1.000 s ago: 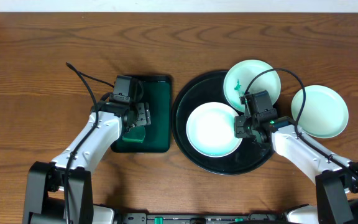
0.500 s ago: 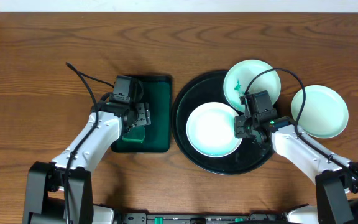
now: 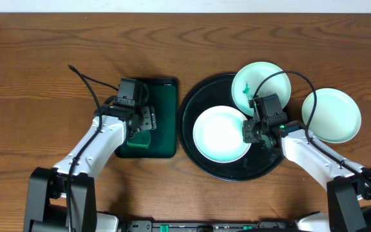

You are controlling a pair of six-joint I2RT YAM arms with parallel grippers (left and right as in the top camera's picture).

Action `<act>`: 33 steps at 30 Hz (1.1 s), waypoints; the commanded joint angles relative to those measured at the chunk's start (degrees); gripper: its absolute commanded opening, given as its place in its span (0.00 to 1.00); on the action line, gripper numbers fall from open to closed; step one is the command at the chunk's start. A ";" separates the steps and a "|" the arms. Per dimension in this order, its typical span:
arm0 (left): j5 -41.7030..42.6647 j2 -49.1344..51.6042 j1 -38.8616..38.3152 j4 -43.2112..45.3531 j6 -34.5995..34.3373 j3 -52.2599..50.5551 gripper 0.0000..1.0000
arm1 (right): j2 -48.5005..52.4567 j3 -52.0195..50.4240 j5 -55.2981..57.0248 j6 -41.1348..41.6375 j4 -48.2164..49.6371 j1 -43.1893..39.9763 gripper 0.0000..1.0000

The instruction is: Clean dirty plates on tray and stack at the side

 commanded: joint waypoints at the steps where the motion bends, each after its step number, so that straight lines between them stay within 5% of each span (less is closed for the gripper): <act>1: -0.72 0.26 0.20 0.04 0.33 -0.13 0.80 | 0.61 -0.22 -2.12 -0.31 0.68 0.35 0.01; 20: -0.09 -2.95 2.29 1.31 -0.15 4.07 0.80 | 0.61 -0.22 -2.14 -0.28 0.63 0.35 0.01; 33: -0.72 -20.22 22.14 2.19 -0.11 10.88 0.80 | 0.61 -0.22 -2.14 -0.28 0.66 0.35 0.05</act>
